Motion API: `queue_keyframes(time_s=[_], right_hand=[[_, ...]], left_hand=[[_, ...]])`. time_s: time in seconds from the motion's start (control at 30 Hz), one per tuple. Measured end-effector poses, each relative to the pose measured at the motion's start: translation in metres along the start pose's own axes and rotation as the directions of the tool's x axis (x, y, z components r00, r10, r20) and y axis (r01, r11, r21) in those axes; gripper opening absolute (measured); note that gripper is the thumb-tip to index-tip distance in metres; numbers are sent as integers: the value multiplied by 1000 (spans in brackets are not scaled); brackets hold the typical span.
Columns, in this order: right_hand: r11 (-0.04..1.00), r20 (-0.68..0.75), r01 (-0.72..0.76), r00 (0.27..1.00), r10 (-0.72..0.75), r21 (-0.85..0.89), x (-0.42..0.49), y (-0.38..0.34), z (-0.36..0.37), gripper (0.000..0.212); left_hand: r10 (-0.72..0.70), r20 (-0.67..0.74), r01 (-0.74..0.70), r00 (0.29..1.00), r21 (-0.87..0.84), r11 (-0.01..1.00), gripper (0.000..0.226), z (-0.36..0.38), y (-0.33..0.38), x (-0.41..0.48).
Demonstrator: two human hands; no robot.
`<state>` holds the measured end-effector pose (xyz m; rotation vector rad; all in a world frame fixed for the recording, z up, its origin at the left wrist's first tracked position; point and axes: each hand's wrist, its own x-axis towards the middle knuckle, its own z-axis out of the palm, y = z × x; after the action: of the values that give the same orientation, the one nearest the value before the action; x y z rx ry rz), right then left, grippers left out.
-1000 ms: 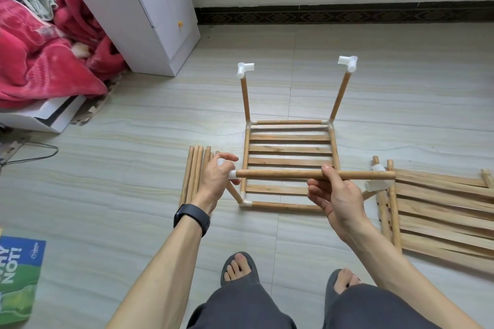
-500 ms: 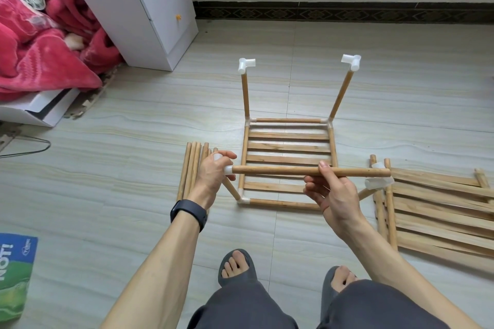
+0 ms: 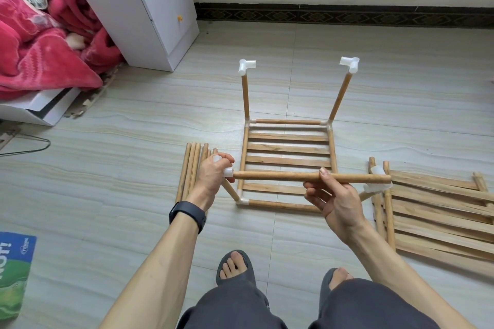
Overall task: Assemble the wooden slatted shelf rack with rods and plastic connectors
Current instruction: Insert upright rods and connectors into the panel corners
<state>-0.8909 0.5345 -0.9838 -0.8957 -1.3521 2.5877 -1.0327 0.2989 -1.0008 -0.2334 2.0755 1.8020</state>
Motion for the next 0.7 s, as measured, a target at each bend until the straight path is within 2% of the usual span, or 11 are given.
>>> queue_keyframes(time_s=[0.07,0.33,0.47,0.7], right_hand=[[1000,10,-3,1000,3,-2,0,1,-1,27],[1000,-18,2,1000,-2,-19,16,-8,2,29],[999,16,-2,1000,2,-51,13,-13,3,31],[998,56,57,997,-56,-7,-14,0,-5,28]], left_hand=[[7,-2,-6,1000,21,1000,13,-1,-1,1],[9,22,-9,1000,-3,1000,10,6,3,-1],[15,-22,-15,1000,24,1000,15,5,1,1],[97,-97,-89,990,87,992,16,15,4,7]])
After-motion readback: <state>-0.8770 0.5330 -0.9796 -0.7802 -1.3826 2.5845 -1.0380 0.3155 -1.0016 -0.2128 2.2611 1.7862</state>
